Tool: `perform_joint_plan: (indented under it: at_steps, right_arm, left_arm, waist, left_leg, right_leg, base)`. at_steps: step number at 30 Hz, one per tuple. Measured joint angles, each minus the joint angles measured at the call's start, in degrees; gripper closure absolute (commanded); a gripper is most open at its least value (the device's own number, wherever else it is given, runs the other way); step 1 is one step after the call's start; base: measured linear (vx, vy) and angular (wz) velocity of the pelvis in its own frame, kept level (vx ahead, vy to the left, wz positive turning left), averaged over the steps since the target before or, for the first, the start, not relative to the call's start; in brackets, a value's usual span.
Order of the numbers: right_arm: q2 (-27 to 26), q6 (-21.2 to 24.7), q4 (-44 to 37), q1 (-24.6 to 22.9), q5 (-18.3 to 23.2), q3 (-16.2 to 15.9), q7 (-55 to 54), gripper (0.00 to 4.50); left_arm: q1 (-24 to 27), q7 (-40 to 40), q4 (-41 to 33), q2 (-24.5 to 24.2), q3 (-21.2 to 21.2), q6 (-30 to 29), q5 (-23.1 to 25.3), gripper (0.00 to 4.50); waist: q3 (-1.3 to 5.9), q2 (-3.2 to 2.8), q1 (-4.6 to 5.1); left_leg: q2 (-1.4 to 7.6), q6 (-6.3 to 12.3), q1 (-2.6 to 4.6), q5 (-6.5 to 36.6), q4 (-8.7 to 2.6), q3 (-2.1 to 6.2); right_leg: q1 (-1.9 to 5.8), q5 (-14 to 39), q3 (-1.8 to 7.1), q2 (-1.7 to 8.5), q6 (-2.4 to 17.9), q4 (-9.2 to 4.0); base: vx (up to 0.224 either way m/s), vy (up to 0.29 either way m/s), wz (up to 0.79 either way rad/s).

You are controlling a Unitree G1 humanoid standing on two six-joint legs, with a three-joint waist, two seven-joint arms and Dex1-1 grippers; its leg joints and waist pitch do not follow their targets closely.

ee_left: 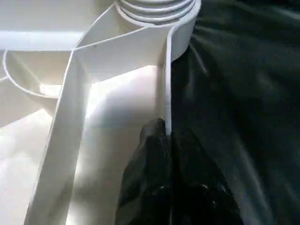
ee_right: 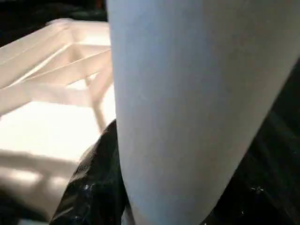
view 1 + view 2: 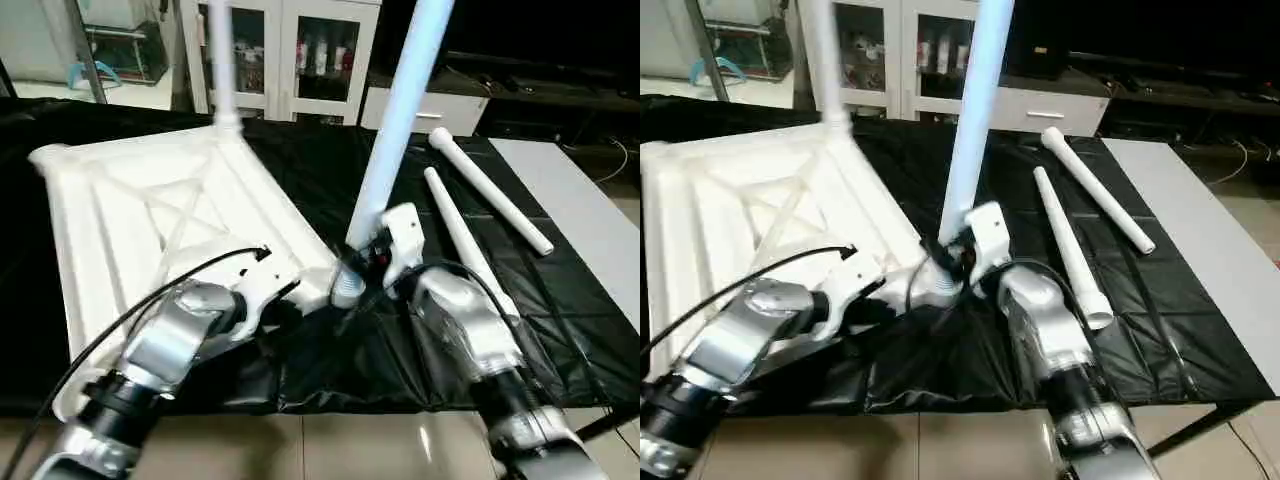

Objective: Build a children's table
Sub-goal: Insert table leg to table base

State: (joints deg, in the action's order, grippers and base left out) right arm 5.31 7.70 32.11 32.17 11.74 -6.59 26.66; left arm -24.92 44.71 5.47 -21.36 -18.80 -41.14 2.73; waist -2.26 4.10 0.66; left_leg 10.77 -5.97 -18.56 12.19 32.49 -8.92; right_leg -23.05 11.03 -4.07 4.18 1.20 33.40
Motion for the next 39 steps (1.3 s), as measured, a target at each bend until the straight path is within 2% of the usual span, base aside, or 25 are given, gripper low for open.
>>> perform_joint_plan:
  at_steps: [3, 6, 10, 13, 22, 28, 31, 33, 35, 39]
  right_arm:
    - [-2.71, -2.59, 8.41, 5.87, -0.09, 2.54, -5.45, 2.65]
    - [-4.27, -4.96, 14.52, 9.97, 0.00, 4.52, -9.85, 2.65]
    - [-4.83, -6.71, 19.29, 13.44, 1.00, 7.15, -14.34, 2.65]
    - [-5.27, -8.12, 22.44, 15.39, 1.00, 8.49, -16.05, 2.65]
    - [-6.27, -12.33, 27.98, 17.66, -0.42, 9.15, -16.91, 2.65]
    - [-6.35, -14.09, 28.43, 17.46, -0.94, 8.99, -14.94, 2.65]
    - [-5.68, -15.89, 26.42, 15.15, -0.97, 8.27, -9.35, 2.65]
    - [-4.98, -16.80, 22.71, 11.70, -0.36, 7.24, -2.91, 2.65]
    - [-4.67, -17.00, 20.12, 9.67, 0.01, 6.52, 1.19, 2.65]
    - [-4.03, -16.89, 17.47, 7.39, 1.23, 6.04, 5.50, 2.65]
  left_arm:
    - [-0.45, -6.27, -0.20, 5.22, 1.56, -3.31, 1.60, 4.50]
    - [-1.18, -11.22, -0.16, 9.19, 1.83, -5.52, 2.80, 4.50]
    - [-2.00, -14.85, -0.11, 13.23, 2.21, -7.44, 3.15, 4.50]
    - [-2.28, -16.88, -0.08, 14.74, 2.47, -7.91, 3.29, 4.50]
    - [-2.27, -18.30, 0.43, 15.68, 3.14, -7.99, 3.65, 4.50]
    - [-2.18, -17.38, 0.47, 14.16, 2.36, -6.36, 3.62, 4.50]
    - [-1.53, -13.17, 0.31, 9.52, 1.44, -2.30, 3.15, 4.50]
    - [-0.43, -7.54, -0.50, 4.40, 1.68, 1.04, 1.51, 4.50]
    - [0.04, -3.47, -0.47, 1.39, 2.25, 3.38, 0.59, 4.50]
    - [0.34, 1.19, -0.07, -1.61, 2.83, 5.47, -0.54, 4.50]
  waist:
    - [-0.02, -0.02, 0.46]
    - [-0.10, -0.14, 0.45]
    - [-0.16, -0.27, -0.27]
    - [-0.15, -0.29, -0.90]
    - [-0.18, -0.28, -0.79]
    - [-0.21, -0.23, -0.73]
    - [-0.23, -0.24, -0.84]
    - [-0.26, -0.30, -1.01]
    - [-0.28, -0.31, -1.04]
    - [-0.31, -0.24, -1.02]
  left_leg:
    - [0.01, 0.00, -0.19, 0.00, 0.19, -0.09]
    - [0.05, 0.00, -0.36, 0.00, 0.18, -0.12]
    - [0.15, 0.03, -0.62, -0.01, -0.15, -0.25]
    - [0.18, 0.50, -0.77, -0.07, -0.10, -0.65]
    - [0.19, 0.35, -0.77, 0.08, 0.10, -0.75]
    - [0.23, 0.36, -0.77, 0.06, 0.11, -0.76]
    - [0.31, 0.47, -0.76, -0.01, 0.05, -0.75]
    - [0.49, 0.48, -0.74, -0.02, 0.05, -0.76]
    - [0.62, 0.44, -0.76, -0.03, 0.10, -0.79]
    - [0.72, 0.39, -0.77, 0.00, 0.26, -0.84]
  right_leg:
    - [-0.14, -0.72, 0.06, 0.02, 0.21, 0.00]
    - [-0.30, -1.43, 0.09, 0.01, -0.04, 0.04]
    - [-0.70, -1.47, 0.04, -0.04, -0.01, 0.21]
    - [-1.02, -1.25, 0.10, -0.02, 0.07, 0.54]
    - [-1.01, -1.26, 0.15, 0.03, 0.06, 0.60]
    - [-1.05, -1.26, 0.14, 0.01, 0.06, 0.68]
    - [-1.09, -1.25, 0.09, -0.04, 0.04, 0.74]
    - [-1.08, -1.24, 0.06, -0.19, 0.03, 0.76]
    - [-1.08, -1.25, 0.06, -0.29, 0.05, 0.76]
    - [-1.04, -1.28, 0.17, -0.33, 0.10, 0.72]
  base:
    - [0.000, 0.000, 0.00]
    - [0.000, 0.000, 0.00]
    - [0.038, -0.015, 0.02]
    - [0.000, 0.000, 0.00]
    - [0.000, 0.000, 0.00]
    - [0.000, 0.000, 0.00]
    - [0.000, 0.000, 0.00]
    - [0.000, 0.000, 0.00]
    - [0.000, 0.000, 0.00]
    - [0.000, 0.000, 0.00]
